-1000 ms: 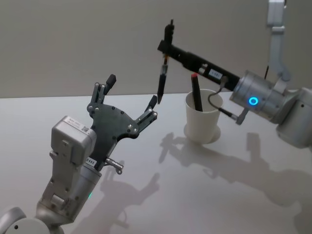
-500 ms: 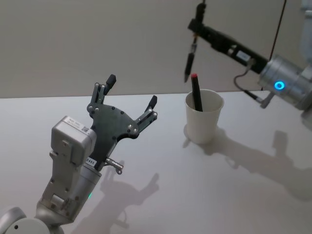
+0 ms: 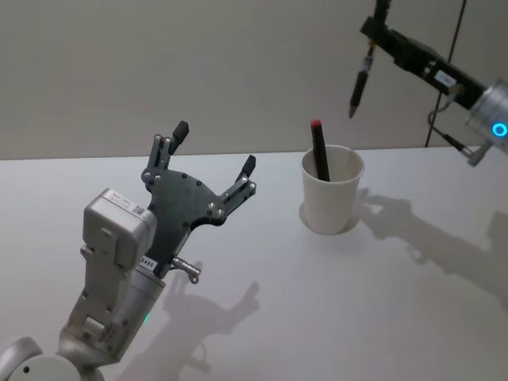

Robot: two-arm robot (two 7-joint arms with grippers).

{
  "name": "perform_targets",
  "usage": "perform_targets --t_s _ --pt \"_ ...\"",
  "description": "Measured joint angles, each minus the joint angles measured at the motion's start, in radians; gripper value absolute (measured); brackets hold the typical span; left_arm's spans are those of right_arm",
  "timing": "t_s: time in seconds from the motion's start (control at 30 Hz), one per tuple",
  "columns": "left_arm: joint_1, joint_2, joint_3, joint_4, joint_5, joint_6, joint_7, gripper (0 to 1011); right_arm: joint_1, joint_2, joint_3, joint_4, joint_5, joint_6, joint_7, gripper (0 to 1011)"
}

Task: Place the pen into the pen holder.

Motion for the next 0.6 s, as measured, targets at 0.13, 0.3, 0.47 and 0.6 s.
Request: perform_targets --t_s 0.13,0.3,0.47,0.6 --pt "0.0 0.0 0.0 0.0 0.0 0.0 0.0 1001 -0.007 0.014 0.008 0.003 -0.01 -0.009 -0.013 154" --pt "0.0 0.0 0.0 0.0 0.0 0.0 0.0 1001 -0.012 0.02 0.009 0.007 -0.031 -0.016 -0.023 156" --pt "0.0 0.0 0.0 0.0 0.0 0.0 0.0 1001 -0.013 0.02 0.001 0.017 -0.056 -0.023 -0.029 154" --pt "0.0 0.0 0.0 0.0 0.0 0.0 0.0 1001 -0.01 0.012 -0.012 0.036 -0.077 -0.029 -0.03 154"
